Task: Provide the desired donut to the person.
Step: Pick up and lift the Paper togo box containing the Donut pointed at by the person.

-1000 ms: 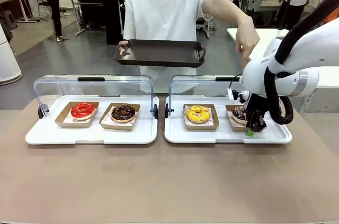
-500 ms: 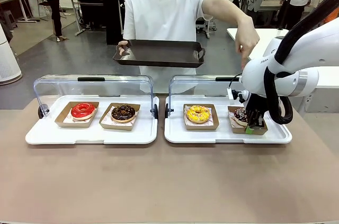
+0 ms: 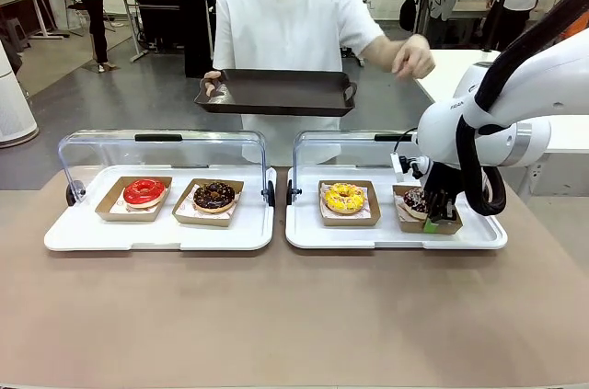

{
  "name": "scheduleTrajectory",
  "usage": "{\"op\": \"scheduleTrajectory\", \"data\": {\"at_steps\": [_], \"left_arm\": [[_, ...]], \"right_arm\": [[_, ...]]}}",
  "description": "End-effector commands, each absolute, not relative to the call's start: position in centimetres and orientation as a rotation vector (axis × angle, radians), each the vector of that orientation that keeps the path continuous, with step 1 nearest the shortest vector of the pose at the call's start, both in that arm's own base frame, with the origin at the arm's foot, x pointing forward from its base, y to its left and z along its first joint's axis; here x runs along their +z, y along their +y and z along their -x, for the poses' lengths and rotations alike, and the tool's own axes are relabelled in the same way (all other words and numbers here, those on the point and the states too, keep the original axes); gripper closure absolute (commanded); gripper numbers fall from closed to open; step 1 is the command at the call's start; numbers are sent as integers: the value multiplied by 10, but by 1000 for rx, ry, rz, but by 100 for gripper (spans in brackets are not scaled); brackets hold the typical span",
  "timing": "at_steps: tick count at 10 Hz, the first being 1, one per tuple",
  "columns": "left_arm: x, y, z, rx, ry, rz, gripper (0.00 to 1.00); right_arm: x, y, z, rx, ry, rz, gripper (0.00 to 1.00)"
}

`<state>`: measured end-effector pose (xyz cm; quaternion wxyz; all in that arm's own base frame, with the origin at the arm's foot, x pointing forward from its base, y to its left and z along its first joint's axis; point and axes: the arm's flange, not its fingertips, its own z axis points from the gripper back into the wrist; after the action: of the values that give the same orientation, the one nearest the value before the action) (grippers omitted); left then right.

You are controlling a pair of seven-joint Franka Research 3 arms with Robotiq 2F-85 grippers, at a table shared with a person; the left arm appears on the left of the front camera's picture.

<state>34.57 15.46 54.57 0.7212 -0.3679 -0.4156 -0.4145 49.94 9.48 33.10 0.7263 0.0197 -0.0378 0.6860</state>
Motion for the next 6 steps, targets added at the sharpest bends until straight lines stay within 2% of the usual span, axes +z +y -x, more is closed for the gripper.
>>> {"op": "scheduleTrajectory", "data": {"at_steps": [1, 6], "left_arm": [[547, 155, -345, -917, -924, 816, 0], [547, 155, -345, -917, -924, 816, 0]], "right_arm": [[352, 110, -482, 1532, 15, -17, 100], [427, 150, -439, 1564, 114, 41, 100]]}}
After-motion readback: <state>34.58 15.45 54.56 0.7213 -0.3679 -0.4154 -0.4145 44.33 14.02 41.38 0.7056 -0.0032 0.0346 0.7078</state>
